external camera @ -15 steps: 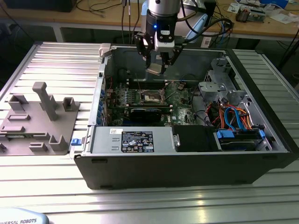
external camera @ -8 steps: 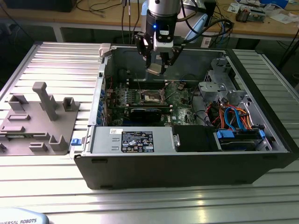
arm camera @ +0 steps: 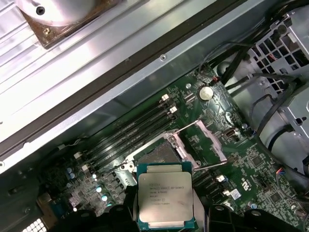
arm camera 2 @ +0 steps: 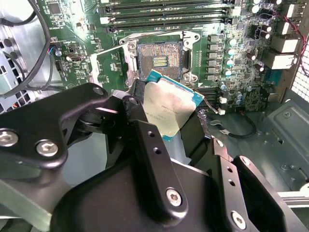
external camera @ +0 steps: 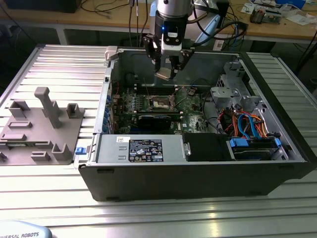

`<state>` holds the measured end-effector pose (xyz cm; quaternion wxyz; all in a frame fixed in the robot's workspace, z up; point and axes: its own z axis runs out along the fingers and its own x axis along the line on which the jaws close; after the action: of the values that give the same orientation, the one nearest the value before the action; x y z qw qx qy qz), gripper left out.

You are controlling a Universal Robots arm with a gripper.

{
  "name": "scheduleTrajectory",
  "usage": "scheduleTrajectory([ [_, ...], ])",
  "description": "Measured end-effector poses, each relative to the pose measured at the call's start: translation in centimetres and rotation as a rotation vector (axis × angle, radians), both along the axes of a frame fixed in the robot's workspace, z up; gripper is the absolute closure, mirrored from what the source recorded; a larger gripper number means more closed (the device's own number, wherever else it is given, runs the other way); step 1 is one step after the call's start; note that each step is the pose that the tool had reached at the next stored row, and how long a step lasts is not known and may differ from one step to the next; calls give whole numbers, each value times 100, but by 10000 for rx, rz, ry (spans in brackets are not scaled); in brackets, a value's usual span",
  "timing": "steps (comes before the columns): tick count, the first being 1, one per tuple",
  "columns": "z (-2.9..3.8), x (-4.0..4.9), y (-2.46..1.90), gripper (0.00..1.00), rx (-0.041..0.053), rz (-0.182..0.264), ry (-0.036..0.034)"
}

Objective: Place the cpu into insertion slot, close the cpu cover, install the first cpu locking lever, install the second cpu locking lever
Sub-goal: 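Place the cpu into insertion slot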

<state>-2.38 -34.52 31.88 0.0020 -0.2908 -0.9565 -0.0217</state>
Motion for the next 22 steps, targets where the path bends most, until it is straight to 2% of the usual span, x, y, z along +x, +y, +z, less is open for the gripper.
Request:
scheduleTrajectory([
  [2, -1, 0, 0, 46, 0, -308, 0],
  [7, -6, 0, 0, 46, -18, -560, -2],
  [15, -11, 0, 0, 46, -107, -755, -3],
  [22, -14, 0, 0, 46, -118, -850, -2],
])
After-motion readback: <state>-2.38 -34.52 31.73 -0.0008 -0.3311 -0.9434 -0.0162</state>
